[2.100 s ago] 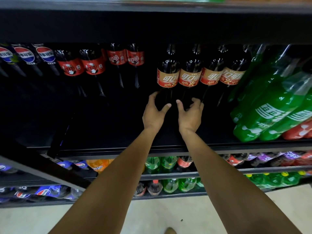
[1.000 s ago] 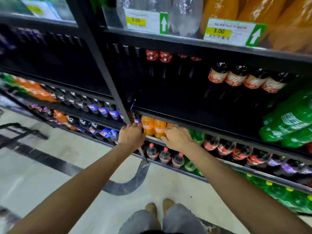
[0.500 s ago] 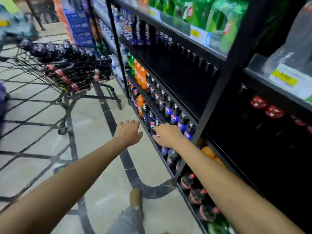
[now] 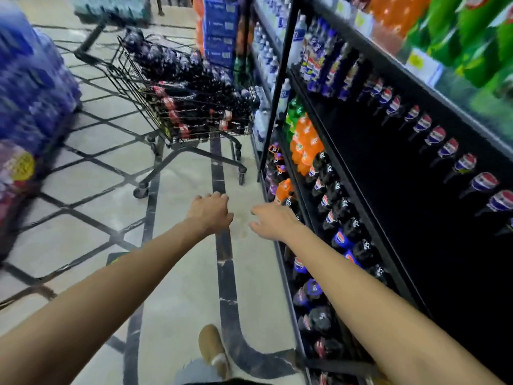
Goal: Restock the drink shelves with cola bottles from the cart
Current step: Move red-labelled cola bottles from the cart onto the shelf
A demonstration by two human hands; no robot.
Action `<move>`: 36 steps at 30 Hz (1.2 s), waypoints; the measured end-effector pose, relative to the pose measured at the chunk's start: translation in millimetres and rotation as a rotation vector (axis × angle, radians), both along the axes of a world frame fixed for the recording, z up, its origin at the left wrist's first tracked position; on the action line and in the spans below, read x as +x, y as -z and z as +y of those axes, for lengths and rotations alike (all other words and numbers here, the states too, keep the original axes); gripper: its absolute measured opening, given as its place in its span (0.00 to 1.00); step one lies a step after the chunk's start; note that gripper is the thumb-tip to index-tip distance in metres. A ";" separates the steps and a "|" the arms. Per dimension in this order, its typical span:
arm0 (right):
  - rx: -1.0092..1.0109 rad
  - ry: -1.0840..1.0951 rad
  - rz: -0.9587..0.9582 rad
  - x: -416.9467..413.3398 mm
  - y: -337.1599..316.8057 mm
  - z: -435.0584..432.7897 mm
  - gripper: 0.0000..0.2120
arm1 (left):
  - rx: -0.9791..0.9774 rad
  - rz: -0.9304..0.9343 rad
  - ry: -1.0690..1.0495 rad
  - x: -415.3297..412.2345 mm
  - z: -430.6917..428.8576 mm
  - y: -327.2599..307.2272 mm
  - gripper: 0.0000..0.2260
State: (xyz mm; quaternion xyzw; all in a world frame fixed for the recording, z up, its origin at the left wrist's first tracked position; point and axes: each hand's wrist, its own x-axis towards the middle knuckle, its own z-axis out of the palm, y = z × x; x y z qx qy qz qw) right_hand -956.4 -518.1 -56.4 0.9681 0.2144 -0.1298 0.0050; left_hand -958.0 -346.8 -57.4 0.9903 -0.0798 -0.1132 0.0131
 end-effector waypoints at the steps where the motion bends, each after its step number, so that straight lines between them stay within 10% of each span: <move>1: -0.009 -0.003 0.002 20.2 -0.8 8.0 0.16 | 0.002 0.005 0.004 16.2 6.9 0.1 0.20; 36: 0.014 -0.241 0.044 701.5 18.9 138.1 0.15 | 0.006 0.026 -0.186 643.1 108.5 9.7 0.19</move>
